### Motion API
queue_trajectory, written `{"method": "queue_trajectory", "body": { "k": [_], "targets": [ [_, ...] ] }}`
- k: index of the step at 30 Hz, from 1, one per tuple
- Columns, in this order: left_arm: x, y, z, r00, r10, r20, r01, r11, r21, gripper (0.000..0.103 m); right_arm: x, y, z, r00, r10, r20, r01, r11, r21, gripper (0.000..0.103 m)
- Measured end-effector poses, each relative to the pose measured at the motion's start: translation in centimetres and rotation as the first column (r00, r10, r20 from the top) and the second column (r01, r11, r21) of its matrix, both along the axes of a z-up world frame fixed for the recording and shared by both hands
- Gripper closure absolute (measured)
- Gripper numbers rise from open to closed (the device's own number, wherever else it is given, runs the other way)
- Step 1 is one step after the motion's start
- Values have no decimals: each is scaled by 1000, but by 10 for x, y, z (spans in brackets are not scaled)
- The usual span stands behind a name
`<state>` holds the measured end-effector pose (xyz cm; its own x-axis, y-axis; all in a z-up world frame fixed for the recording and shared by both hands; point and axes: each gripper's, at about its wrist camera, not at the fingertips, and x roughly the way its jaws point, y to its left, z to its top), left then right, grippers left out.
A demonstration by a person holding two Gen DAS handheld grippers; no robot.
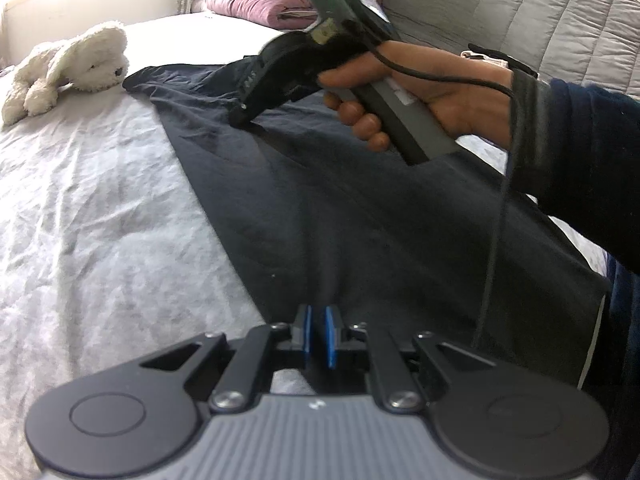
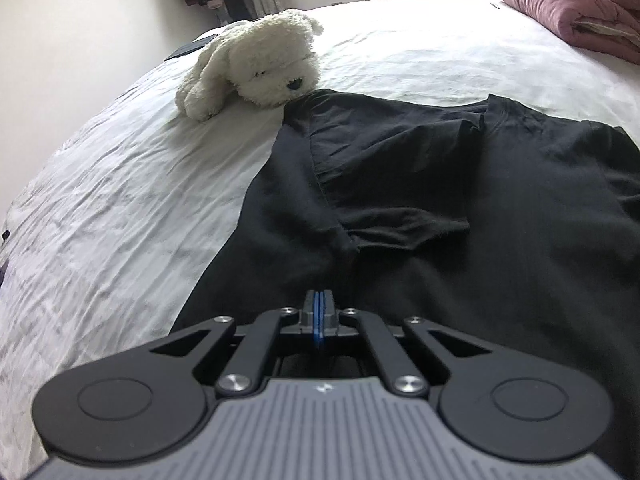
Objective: Fold clothes
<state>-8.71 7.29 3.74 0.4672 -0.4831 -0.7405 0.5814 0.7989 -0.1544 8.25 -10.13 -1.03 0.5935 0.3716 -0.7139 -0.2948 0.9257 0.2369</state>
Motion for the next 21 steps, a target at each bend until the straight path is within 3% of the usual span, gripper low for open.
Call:
{"method": "queue_trajectory", "body": {
  "k": [3, 9, 21],
  "targets": [
    [1, 3, 1, 1000, 0, 1, 0, 1000, 0, 94, -21, 3, 1, 999, 32, 5, -31, 999, -9, 89],
    [-2, 5, 1, 1000, -16, 10, 16, 1000, 11, 92, -62, 8, 4, 995, 95, 15, -94, 995, -29, 89],
    [-15, 8, 6, 995, -82, 49, 81, 997, 12, 85, -199, 21, 4, 982, 185, 33, -179, 974, -141, 89]
  ]
}}
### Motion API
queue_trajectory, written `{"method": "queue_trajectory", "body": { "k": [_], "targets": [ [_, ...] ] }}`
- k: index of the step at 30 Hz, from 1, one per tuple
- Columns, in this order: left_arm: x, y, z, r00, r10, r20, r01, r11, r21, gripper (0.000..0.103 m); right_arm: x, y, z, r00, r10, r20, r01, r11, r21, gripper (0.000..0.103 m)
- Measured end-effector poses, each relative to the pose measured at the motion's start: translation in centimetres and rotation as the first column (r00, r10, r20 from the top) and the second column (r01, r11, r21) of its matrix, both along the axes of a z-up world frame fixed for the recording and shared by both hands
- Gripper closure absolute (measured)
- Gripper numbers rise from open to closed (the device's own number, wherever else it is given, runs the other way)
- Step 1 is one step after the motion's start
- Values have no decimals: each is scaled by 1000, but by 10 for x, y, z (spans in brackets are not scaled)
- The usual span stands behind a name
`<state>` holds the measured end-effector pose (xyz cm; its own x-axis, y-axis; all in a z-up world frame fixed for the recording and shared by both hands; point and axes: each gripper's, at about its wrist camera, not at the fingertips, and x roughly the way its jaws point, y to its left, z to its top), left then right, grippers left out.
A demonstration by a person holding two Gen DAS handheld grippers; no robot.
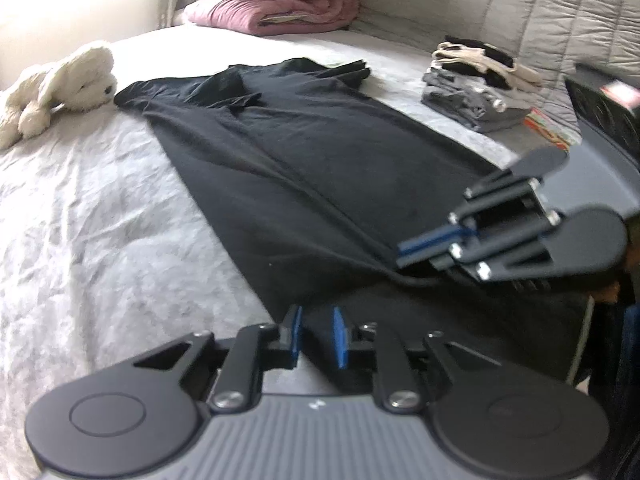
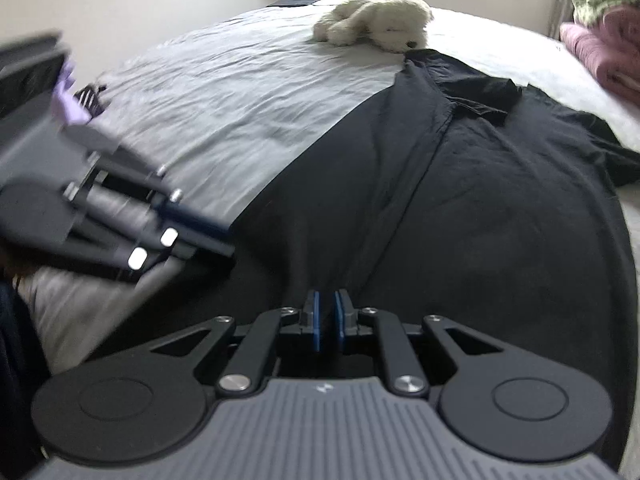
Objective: Fold clothes
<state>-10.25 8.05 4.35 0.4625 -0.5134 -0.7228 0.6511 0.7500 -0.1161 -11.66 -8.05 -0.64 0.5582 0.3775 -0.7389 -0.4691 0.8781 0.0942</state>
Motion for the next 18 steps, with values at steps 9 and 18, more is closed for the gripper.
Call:
{"method": "queue_trajectory", "body": {
  "k": [9, 18],
  "targets": [
    [-22, -10, 4, 991, -122, 46, 123, 992, -21, 85, -47, 2, -2, 1000, -16, -26, 17, 999, 31, 88],
    [-44, -15, -8, 971, -233, 48, 229, 970, 77, 84, -75, 3, -1, 999, -2, -48, 2, 1000, 9, 88]
  ]
}}
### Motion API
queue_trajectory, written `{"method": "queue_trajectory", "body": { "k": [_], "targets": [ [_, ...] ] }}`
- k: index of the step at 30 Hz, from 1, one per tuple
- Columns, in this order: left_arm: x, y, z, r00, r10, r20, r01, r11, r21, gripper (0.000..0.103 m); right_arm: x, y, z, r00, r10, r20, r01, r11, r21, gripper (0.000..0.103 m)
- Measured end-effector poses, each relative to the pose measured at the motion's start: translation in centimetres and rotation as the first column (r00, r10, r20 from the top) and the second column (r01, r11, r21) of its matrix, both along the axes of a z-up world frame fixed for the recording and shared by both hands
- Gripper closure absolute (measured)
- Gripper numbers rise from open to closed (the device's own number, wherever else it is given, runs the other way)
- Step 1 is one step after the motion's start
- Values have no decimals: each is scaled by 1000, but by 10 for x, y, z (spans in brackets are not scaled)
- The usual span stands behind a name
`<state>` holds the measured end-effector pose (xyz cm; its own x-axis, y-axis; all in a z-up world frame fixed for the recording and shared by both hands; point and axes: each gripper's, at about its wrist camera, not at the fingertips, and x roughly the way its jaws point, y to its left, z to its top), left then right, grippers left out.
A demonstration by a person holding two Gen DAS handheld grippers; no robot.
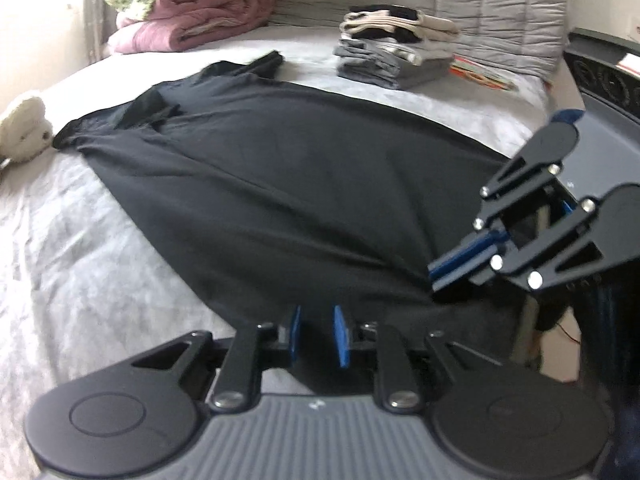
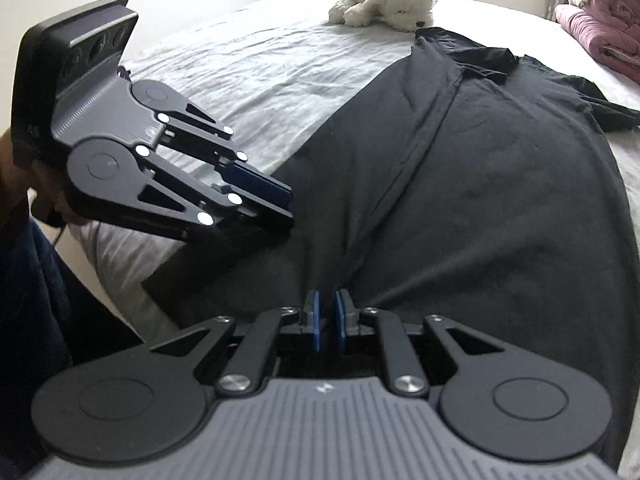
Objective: Fold clothes
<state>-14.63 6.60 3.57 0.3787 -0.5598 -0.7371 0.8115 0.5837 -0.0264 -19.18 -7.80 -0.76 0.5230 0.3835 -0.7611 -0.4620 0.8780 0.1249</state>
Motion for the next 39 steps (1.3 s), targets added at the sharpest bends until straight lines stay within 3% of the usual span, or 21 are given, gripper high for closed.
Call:
{"method": "queue_trajectory", "body": {
  "k": [8, 12, 16, 21, 25, 30, 36, 39],
  "targets": [
    [-13, 12, 0, 999, -36, -4, 36, 999, -9, 84, -12, 7, 12, 998, 16, 59, -19, 998, 56, 88],
    [-18, 16, 1, 999, -45, 0, 45, 999, -10, 84, -15, 18, -3, 999, 32, 4, -32, 999, 18, 88],
    [-26, 16, 2, 997, -77, 14, 77, 997, -8, 84, -23, 5, -2, 999, 10, -33, -7, 998, 69, 88],
    [-35, 10, 0, 993, -118, 28, 118, 993, 15, 84, -27, 5, 5, 1000, 25, -13, -24, 994, 110, 88],
    [-43, 4, -1, 988, -152, 38, 151, 988, 33, 84, -28, -3, 9, 999, -45, -2, 45, 993, 105, 88],
    [-46, 18, 5, 994, -104, 38, 104, 994, 14, 83, -30, -15, -4, 996, -59, -69, 68, 989, 134, 89],
    [-38, 19, 19, 998, -46, 35, 49, 994, -94, 79, -28, -50, 6, 984, -170, -42, 175, 970, 170, 87],
    [-30, -5, 19, 998, -22, 51, 26, 998, -64, 75, -24, -70, -4, 969, -233, -82, 245, 952, 184, 89]
  ]
}}
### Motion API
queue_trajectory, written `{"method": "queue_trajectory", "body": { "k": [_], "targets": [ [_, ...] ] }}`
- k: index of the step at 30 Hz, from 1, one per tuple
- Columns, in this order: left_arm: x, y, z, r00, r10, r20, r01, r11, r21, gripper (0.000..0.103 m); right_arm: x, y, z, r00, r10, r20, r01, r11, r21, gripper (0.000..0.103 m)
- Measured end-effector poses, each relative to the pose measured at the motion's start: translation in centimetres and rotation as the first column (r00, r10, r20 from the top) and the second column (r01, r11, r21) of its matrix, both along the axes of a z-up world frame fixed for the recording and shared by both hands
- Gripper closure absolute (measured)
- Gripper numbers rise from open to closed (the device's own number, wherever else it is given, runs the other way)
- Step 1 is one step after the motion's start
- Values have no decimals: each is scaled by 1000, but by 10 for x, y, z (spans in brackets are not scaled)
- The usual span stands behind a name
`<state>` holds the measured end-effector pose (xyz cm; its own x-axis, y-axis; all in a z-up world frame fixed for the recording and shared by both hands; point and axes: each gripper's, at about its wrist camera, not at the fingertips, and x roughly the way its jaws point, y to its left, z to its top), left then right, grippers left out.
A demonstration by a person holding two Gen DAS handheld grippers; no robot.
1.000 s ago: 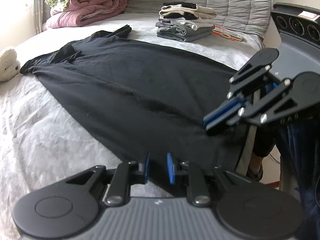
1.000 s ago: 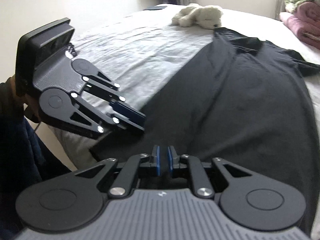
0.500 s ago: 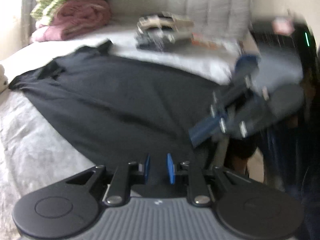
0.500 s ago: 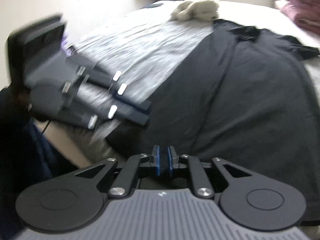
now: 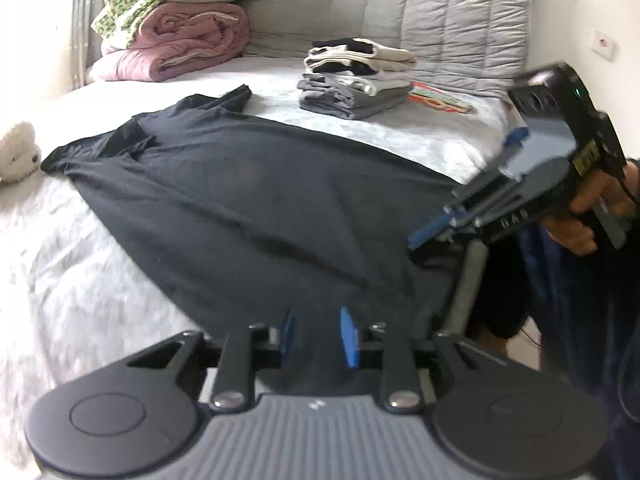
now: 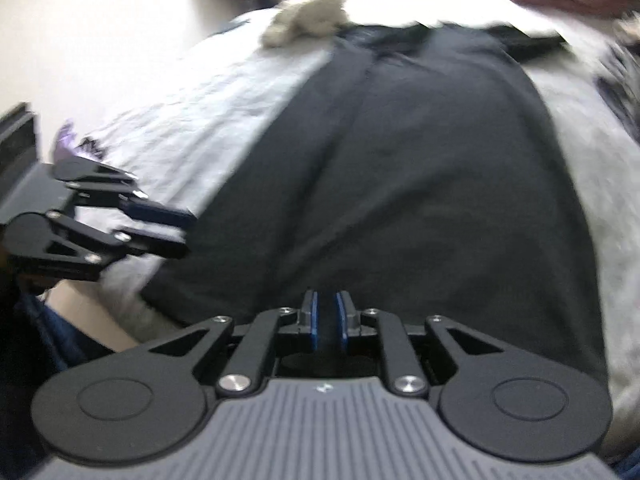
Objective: Fold clothes
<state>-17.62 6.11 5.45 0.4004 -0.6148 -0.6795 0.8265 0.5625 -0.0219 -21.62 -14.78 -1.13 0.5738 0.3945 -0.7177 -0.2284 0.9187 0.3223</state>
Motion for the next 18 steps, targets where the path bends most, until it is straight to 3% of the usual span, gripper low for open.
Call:
{"method": "queue_trajectory", "body": {
  "k": [2, 5, 7, 10, 12, 16, 18],
  "targets": [
    [5, -16, -3, 1000, 11, 9, -12, 999, 41, 75, -1, -12, -3, 999, -33, -22, 34, 998, 45, 89],
    [1, -34, -13, 999, -46, 1, 45, 992, 120, 75, -7, -21, -4, 998, -53, -45, 56, 997, 53, 90],
    [-4, -42, -17, 995, -97, -1, 96, 983, 156, 75, -10, -28, -4, 996, -68, -59, 71, 996, 52, 100],
    [-8, -44, -14, 991, -133, 0, 131, 982, 139, 75, -15, -47, -2, 991, -120, -66, 124, 990, 68, 97],
    [-5, -44, -10, 992, -124, -6, 124, 986, 113, 75, -21, -61, 3, 986, -160, -49, 164, 981, 102, 86],
    [0, -45, -3, 994, -107, -20, 109, 992, 63, 71, -25, -77, 9, 978, -209, -8, 209, 971, 120, 86],
    [0, -54, -11, 992, -125, -30, 128, 985, 117, 71, -22, -79, 2, 974, -223, -47, 226, 970, 86, 88]
  ]
}}
